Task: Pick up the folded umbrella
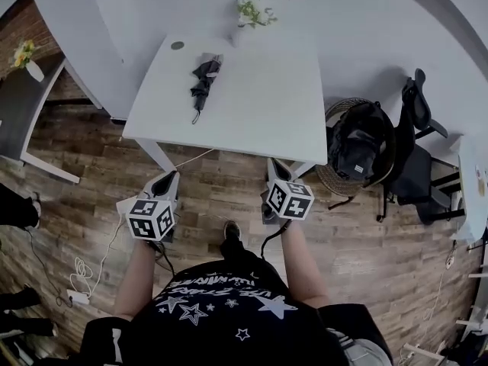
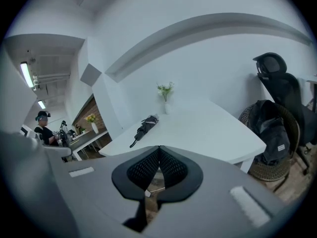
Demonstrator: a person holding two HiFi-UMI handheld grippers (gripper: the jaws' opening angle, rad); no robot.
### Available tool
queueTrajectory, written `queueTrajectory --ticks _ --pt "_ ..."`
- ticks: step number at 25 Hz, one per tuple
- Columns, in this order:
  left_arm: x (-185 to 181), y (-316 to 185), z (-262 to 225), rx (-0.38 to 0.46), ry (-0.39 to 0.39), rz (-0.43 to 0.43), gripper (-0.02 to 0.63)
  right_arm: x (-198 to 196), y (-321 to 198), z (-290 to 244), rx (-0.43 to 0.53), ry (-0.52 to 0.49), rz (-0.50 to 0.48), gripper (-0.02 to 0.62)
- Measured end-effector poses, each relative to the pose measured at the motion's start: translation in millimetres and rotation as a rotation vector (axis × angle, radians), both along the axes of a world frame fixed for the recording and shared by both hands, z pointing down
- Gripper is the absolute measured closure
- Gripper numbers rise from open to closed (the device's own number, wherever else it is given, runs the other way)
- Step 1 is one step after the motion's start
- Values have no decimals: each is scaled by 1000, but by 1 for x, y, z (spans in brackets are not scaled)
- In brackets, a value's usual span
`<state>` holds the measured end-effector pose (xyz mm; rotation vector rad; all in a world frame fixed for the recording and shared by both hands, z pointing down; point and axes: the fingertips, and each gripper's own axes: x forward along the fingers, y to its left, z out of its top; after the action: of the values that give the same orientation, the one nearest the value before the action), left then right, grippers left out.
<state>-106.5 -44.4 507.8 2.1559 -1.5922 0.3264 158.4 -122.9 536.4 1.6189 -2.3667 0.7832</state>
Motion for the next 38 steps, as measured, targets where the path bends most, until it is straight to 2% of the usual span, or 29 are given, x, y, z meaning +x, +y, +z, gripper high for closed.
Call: queueTrajectory --ticks 12,16,23,29,38 --pt "3 -90 -13 25 -15 -94 606 -14 -110 2 -16 -33 -98 578" --pt "6 -92 -13 18 -21 -106 606 -28 -122 8 -30 -21 -131 578" --pt "-21 -97 -5 -3 -11 -149 606 -63 -128 16 -69 -43 -186 578" --pt "-37 -134 6 -5 4 -106 606 -84 -157 20 -104 -84 -142 578" --pt "-73 -227 14 -35 11 -5 606 -134 -231 30 -193 -82 -102 578"
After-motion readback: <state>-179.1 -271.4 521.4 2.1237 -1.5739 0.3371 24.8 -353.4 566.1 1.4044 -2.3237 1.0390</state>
